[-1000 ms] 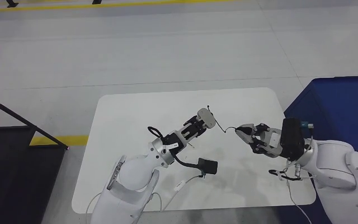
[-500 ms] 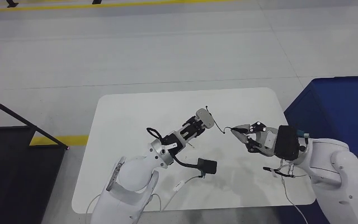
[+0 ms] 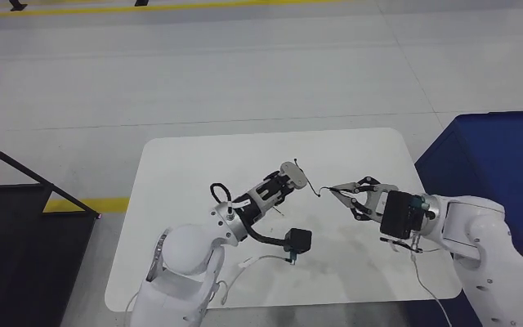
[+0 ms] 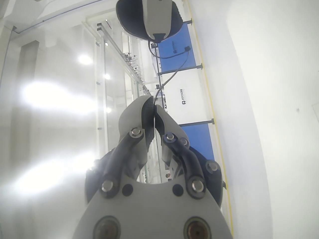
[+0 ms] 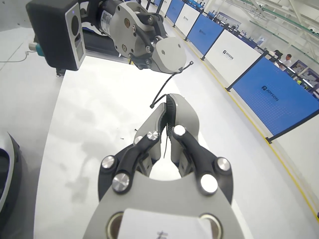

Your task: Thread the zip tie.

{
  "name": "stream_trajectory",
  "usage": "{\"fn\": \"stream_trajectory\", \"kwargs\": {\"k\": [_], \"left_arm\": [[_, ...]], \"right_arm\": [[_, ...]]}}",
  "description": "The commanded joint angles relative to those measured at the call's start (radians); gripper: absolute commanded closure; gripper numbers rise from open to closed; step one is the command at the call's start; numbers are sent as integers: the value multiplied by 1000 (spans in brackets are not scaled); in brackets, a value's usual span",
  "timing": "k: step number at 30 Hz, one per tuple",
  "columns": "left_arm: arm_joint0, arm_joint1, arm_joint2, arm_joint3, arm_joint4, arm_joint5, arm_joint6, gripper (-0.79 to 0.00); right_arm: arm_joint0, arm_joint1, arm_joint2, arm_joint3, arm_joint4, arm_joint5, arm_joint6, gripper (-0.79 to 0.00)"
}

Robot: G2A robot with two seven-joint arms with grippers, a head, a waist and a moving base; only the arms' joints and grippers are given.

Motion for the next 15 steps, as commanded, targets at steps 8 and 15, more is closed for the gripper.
{"fn": "stream_trajectory", "kwargs": {"k": [8, 15], "left_arm": [[0, -109, -64, 34, 0, -128, 106, 0], [18, -172, -82, 51, 0, -173, 231, 0]], "right_arm": [[16, 2, -19, 13, -104, 8, -92, 0], [13, 4, -23, 20, -118, 13, -114, 0]]}}
